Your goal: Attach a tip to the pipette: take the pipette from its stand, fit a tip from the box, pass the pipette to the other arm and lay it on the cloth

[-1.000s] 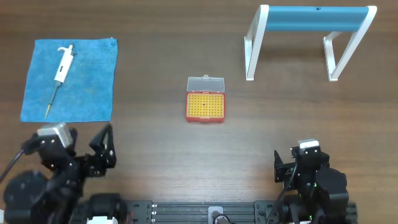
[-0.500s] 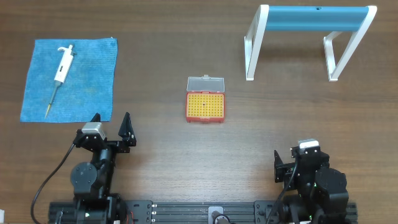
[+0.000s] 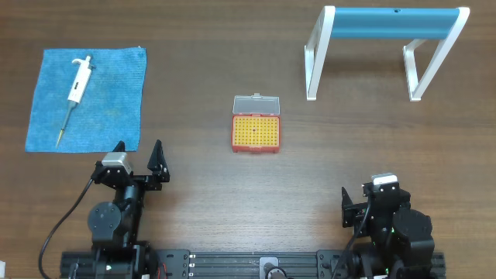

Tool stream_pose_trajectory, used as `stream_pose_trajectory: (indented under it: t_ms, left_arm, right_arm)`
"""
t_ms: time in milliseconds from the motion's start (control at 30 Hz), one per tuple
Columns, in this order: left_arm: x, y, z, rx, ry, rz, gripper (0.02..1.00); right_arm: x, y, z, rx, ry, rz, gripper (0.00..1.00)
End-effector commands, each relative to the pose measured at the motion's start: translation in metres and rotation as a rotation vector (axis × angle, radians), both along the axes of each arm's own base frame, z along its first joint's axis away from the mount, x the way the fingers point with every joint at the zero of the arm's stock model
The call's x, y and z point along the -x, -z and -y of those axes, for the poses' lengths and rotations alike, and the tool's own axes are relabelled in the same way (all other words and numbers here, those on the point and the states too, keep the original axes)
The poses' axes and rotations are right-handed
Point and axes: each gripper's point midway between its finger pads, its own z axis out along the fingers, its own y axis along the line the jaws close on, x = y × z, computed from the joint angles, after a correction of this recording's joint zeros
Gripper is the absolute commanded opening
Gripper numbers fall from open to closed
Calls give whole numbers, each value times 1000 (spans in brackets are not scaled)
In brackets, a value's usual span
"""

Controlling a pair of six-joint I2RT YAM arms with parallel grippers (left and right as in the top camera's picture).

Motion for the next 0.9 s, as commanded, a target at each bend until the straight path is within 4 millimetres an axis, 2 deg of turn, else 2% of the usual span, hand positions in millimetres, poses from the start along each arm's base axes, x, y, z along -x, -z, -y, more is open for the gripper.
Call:
stream_pose_trajectory:
  t_ms: [33, 67, 133, 200, 267, 367, 433, 467, 533, 567, 633, 767, 900]
  left_arm:
    - [1, 0, -1, -7, -7, 0, 869]
    - [1, 0, -1, -7, -7, 0, 869]
    - [1, 0, -1, -7, -7, 0, 866]
    - [1, 0, -1, -7, -7, 0, 869]
    - [1, 0, -1, -7, -7, 0, 866]
    - [1, 0, -1, -7, -7, 0, 869]
    - [1, 0, -1, -7, -7, 0, 869]
    - [1, 0, -1, -7, -7, 0, 869]
    - [1, 0, -1, -7, -7, 0, 866]
    - [1, 0, -1, -7, -8, 0, 866]
    - [1, 0, -1, -7, -7, 0, 866]
    - [1, 0, -1, -7, -7, 0, 866]
    - [1, 0, -1, -7, -7, 0, 869]
  right_arm:
    - [0, -3, -2, -20, -4, 13, 866]
    - [-2, -4, -3, -24, -8, 24, 866]
    - [-40, -33, -4, -33, 2, 240, 864]
    - [-81, -61, -7, -61, 0, 567, 866]
    - [-91, -56, -8, -75, -1, 743, 866]
    - [-91, -53, -7, -67, 4, 717, 871]
    - [-93, -43, -4, -60, 17, 674, 871]
    - [-93, -34, 1, -51, 36, 641, 871]
    - [-93, -3, 18, -28, 100, 521, 871]
    - [-92, 10, 19, -32, 99, 474, 871]
    - [-91, 10, 39, -14, 173, 472, 871]
    - [-86, 2, 65, 16, 277, 510, 873]
    - [-86, 1, 63, 13, 268, 513, 875]
